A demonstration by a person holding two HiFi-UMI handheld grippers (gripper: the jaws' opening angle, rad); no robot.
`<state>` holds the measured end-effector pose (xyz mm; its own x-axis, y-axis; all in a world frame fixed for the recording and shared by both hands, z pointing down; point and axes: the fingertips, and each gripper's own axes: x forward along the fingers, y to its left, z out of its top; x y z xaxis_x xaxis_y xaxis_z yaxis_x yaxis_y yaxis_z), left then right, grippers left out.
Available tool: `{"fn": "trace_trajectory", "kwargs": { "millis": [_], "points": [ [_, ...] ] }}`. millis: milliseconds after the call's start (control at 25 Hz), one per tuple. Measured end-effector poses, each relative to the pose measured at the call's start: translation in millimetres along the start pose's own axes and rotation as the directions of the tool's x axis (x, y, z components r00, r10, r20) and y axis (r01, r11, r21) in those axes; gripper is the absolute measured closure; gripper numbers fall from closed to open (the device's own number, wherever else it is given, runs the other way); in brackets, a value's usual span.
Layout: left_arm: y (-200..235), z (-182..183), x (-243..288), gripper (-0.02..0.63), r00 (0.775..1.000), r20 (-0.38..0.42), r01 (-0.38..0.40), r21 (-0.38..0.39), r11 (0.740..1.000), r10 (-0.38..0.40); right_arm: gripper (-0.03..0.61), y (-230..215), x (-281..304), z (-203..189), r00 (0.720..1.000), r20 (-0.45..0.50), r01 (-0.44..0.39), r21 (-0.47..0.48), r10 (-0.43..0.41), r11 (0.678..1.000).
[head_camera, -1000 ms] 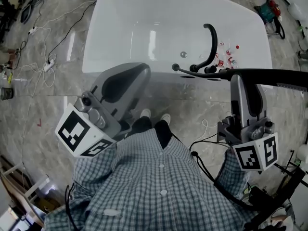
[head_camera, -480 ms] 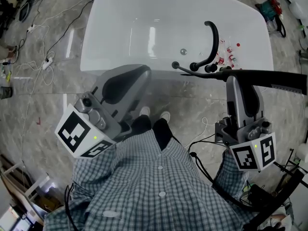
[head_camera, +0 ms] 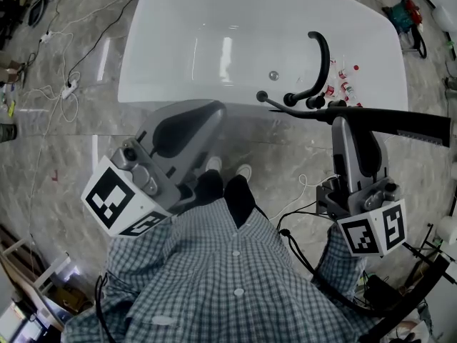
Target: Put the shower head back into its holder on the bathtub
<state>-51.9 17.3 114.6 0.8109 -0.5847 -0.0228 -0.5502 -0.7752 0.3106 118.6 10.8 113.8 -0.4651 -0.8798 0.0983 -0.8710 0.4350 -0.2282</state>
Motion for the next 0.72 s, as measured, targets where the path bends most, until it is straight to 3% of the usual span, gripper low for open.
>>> {"fn": "trace_trajectory", "kwargs": {
  "millis": [720],
  "points": [
    [18, -24, 4, 0.606, 1.0, -0.023, -0.009, -0.031, 0.999, 0.009, 0.456, -11, 20, -32, 0.999, -0.043, 0.003, 0.012, -0.003, 1.0]
  ]
}}
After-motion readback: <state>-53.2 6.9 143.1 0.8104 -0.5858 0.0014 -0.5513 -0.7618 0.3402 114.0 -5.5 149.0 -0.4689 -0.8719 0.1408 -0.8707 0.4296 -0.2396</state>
